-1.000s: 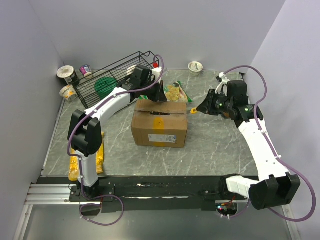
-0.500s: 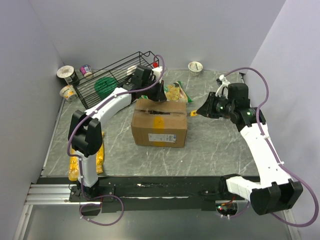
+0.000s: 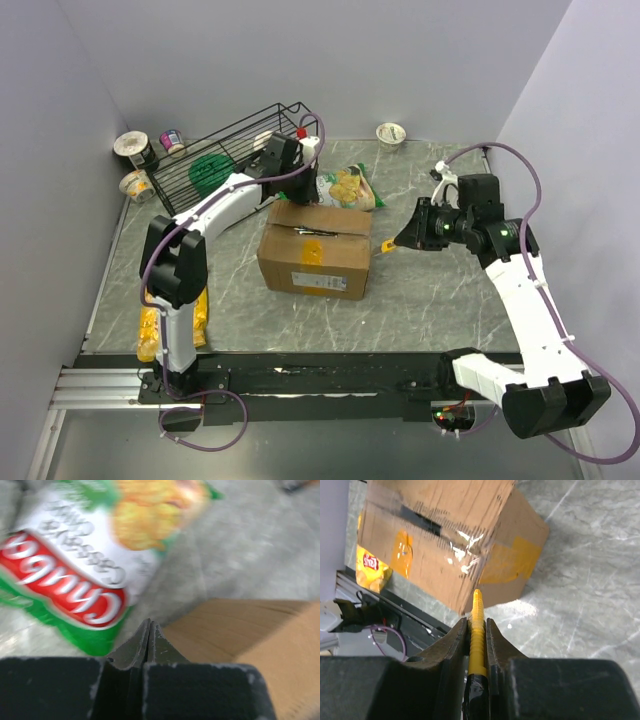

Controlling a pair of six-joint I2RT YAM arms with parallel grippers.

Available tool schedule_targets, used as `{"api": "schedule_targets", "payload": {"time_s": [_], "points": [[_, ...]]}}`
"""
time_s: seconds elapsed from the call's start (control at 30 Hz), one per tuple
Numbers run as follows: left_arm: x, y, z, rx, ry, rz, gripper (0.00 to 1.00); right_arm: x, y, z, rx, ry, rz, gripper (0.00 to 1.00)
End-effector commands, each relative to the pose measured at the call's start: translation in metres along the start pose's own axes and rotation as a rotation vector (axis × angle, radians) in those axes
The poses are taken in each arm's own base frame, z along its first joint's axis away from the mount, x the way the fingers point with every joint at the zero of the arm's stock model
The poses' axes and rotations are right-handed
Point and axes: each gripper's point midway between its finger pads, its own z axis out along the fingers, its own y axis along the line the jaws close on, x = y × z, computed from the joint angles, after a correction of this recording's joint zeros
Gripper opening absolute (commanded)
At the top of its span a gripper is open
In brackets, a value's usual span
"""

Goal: Unpack the express box

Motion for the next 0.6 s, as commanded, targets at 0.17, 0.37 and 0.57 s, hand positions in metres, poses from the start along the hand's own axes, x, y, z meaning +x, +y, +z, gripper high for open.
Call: {"api": "schedule_targets", "payload": {"time_s": [0.17,0.37,0.57], "points": [[-0.053,-0.086,-0.057,0.321,-0.135,0.203,0.55,-0.034,-0.006,-0.034,0.077,-0.159,-0.21,0.0],[-0.097,-0.01,-0.118,-0.058,-0.252,0.358,0.73,0.003,-0.039,-0.002,0.111,-0.059,-0.295,0.0],[-0.019,0.088,-0.176,-0.217,-0.1,0.249,0.4,0.006,-0.045,0.017,0.106,-0.031,-0.293,0.0]]}}
